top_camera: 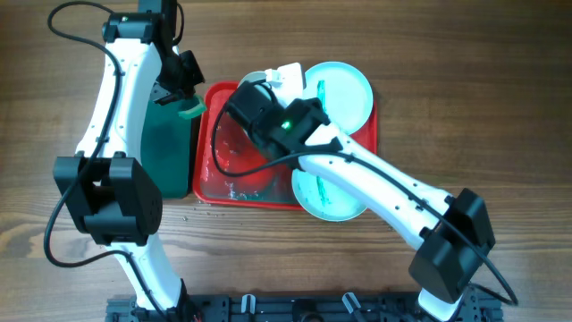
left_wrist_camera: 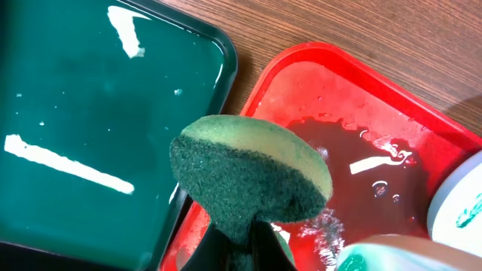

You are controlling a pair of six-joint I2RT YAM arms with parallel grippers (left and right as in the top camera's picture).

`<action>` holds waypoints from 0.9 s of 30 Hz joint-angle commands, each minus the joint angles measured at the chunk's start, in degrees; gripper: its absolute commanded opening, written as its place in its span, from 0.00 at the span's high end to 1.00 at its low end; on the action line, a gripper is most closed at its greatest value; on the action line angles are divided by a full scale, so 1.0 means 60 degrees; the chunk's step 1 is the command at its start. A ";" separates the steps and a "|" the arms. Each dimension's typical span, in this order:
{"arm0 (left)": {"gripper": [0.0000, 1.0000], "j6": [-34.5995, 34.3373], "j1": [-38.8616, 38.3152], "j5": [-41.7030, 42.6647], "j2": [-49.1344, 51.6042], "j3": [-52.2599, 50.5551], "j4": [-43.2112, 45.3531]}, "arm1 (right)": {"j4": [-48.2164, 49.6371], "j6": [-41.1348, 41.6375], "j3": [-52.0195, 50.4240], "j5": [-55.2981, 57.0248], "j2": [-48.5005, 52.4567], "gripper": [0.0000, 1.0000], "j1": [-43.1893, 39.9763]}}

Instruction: Clean dirty plates on tray and stack at the side

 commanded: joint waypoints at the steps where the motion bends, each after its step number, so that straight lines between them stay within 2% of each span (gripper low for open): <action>1: 0.96 0.0117 0.0026 0.0200 -0.0277 0.0168 0.0036 | -0.0095 0.0375 -0.0025 0.2135 -0.0069 0.96 0.0284; 9: 0.96 0.0084 0.0026 0.0273 -0.0277 0.0168 0.0040 | -0.0495 0.0284 -0.0025 0.4419 -0.0069 0.96 0.0841; 15: 0.96 0.0084 0.0026 0.0273 -0.0277 0.0168 0.0036 | -0.0488 0.0284 -0.0025 0.5464 -0.0073 0.96 0.1271; 27: 0.96 0.0084 0.0026 0.0273 -0.0277 0.0168 0.0036 | -0.0481 0.0288 -0.0022 0.5781 -0.0073 0.96 0.1439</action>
